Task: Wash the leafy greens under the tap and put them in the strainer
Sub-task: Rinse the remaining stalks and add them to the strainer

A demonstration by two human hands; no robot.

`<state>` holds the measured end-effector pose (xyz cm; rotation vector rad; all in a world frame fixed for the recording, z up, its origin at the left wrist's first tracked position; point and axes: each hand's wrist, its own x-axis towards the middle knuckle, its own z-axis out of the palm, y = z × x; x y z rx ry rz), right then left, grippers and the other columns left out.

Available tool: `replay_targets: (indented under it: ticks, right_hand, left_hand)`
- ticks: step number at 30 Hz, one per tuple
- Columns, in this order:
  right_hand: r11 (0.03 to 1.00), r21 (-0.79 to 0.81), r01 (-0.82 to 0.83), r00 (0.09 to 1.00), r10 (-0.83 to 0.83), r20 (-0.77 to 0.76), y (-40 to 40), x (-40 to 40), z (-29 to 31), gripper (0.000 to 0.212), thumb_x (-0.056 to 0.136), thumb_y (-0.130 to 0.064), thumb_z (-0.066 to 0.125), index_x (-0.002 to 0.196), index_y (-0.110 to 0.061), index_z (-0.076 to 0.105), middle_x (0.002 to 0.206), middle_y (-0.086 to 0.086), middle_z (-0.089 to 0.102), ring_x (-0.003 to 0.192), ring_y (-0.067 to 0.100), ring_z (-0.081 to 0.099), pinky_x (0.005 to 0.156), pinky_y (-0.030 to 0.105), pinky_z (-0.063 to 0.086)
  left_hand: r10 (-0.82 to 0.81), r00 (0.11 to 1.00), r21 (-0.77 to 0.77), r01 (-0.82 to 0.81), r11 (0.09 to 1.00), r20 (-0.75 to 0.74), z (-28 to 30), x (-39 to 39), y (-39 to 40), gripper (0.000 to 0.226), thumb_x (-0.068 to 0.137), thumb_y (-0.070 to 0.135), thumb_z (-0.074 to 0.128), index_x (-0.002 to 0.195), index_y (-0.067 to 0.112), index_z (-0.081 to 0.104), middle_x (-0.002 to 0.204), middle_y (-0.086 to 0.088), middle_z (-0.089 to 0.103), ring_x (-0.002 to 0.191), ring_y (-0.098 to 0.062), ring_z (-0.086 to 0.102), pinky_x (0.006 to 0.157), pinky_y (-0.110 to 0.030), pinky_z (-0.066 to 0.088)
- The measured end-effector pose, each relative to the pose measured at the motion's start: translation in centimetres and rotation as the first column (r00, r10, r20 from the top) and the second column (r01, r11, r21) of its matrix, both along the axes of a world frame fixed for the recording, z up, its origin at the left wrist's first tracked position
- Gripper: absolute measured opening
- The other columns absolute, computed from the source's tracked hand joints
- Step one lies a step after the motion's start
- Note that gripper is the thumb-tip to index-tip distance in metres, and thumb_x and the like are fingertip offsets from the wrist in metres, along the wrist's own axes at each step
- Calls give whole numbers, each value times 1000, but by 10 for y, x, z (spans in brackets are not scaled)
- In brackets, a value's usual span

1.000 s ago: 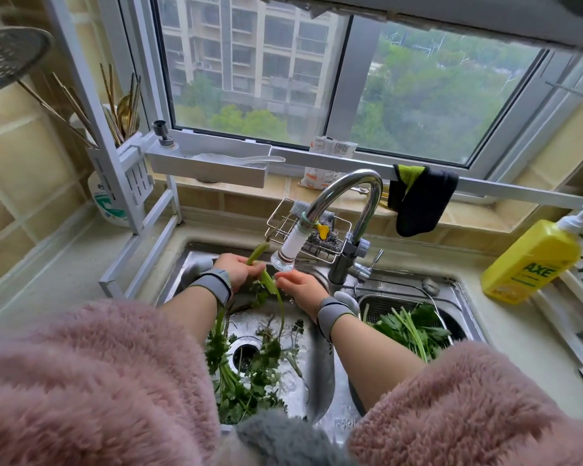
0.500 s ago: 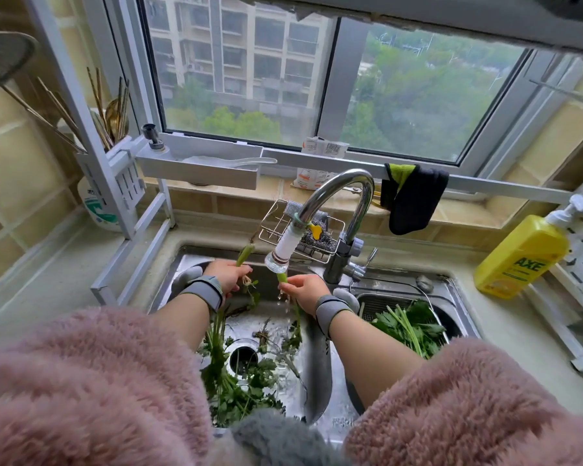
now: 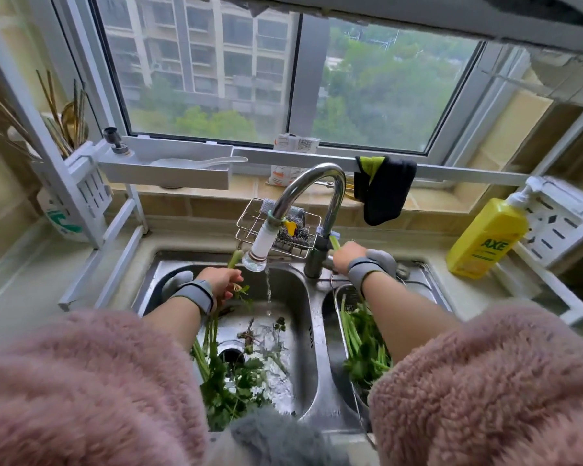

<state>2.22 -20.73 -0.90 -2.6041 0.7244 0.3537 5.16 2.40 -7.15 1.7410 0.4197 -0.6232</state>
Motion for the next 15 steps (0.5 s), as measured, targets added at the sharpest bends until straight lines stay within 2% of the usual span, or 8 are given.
replay_targets:
  ticks: [1,3,5,7,8,10,12,15]
  right_hand:
    - [999,-39,-3,1000,2,-24,-10,-3,3,32,96,-13,39,121,0,55,110,19,58,117,32,52,83,34,38]
    - [990,-140,23,996,-35,-87,-18,-8,11,20,99,-15,36,101,-7,54,85,13,50,105,29,54,78,29,34]
    - [979,-189,78,986,-103,-127,-23,-15,17,24,101,-14,32,92,-5,53,80,13,49,94,25,55,77,26,33]
    - [985,-169,20,981,-52,-185,-30,-22,5,30,101,-13,30,118,-5,53,110,18,57,107,26,56,83,26,37]
    - [981,-189,-33,970,-14,-243,-31,-28,-1,34,102,-13,28,128,-5,48,123,15,55,115,23,54,87,27,39]
    - [969,-232,-89,955,17,-297,-28,-35,-13,32,102,-15,24,124,-9,47,122,9,56,112,16,54,89,22,42]
    - [966,-231,-115,939,30,-342,-30,-40,-26,30,102,-15,27,123,-9,47,137,9,48,127,18,46,100,24,36]
    - [997,-65,-37,957,17,-290,-34,-39,-44,38,97,-10,40,133,1,44,141,17,43,131,30,41,102,31,35]
  left_hand:
    - [-12,1000,-6,12,1000,-16,0,-2,-5,28,95,18,49,70,9,59,64,-2,45,51,-12,31,49,-21,25]
    - [-25,999,-12,24,1000,-37,0,-5,-11,29,96,17,48,70,8,57,65,-2,44,51,-12,30,47,-20,24]
    - [-24,999,-21,23,1000,-42,-1,-6,-15,28,96,17,47,70,8,56,64,-2,44,51,-11,29,43,-19,25]
    - [-20,999,-31,18,999,-49,-3,-7,-15,28,96,17,48,70,7,56,66,-2,45,51,-11,30,45,-18,26]
    - [-19,998,-36,17,999,-54,-3,-7,-15,28,95,17,48,70,7,56,66,-2,45,52,-11,31,48,-19,26]
    - [-21,997,-31,19,999,-68,-3,-8,-13,29,95,19,48,71,7,56,64,-3,42,52,-12,31,49,-20,26]
    - [-32,996,-19,31,999,-78,-2,-10,-11,29,96,21,47,72,7,56,62,-3,39,51,-12,31,49,-21,26]
    - [-31,995,-31,28,999,-98,-3,-10,-9,29,96,23,44,75,7,55,63,-3,39,51,-13,31,50,-22,25]
